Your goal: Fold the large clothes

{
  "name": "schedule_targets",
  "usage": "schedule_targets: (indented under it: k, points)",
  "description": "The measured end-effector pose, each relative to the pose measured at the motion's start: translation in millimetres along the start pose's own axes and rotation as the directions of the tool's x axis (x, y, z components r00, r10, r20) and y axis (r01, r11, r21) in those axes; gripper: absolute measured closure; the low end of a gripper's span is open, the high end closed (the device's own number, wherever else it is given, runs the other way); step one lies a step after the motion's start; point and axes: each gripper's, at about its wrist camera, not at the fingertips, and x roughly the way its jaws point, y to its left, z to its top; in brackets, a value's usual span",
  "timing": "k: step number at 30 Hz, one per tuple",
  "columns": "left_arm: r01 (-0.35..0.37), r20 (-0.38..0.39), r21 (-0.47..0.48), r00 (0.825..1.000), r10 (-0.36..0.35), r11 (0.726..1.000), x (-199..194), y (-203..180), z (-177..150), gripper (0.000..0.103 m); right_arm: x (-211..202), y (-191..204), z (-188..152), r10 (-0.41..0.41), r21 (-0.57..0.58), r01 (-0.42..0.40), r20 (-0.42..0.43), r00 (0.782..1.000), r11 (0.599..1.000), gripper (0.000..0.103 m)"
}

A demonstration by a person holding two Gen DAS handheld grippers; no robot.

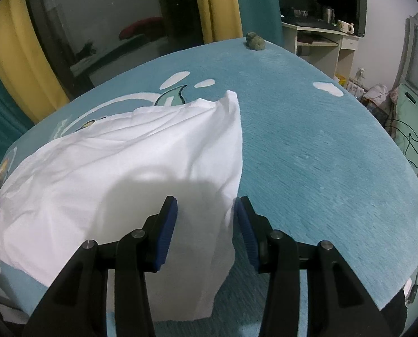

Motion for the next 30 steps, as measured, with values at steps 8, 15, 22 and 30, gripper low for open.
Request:
schedule_targets:
  k: [8, 15, 22, 30]
  points:
    - [0.159, -0.096, 0.078, 0.984, -0.151, 0.984, -37.3, -21.4, -56.7, 0.054, -14.1, 5.3, -1.8, 0.061, 0.001, -0.061, 0.040, 0.997, 0.998, 0.059]
    - [0.157, -0.134, 0.168, 0.982, -0.135, 0.973, -45.8, -41.2, -100.7, 0.054, -11.6, 8.0, -22.6, -0.008, -0.022, 0.008, -0.025, 1.000, 1.000, 0.059]
    - [0.149, -0.105, 0.278, 0.987, -0.124, 0.949, -50.1, -55.9, -110.0, 0.098, -21.1, 22.2, -42.1, -0.044, -0.109, 0.044, 0.002, 0.999, 0.993, 0.097]
    - [0.163, -0.060, 0.243, 0.986, -0.153, 0.956, -81.6, -41.7, -107.6, 0.098, -42.6, 10.1, -45.1, -0.038, -0.069, 0.040, 0.031, 0.999, 0.997, 0.097]
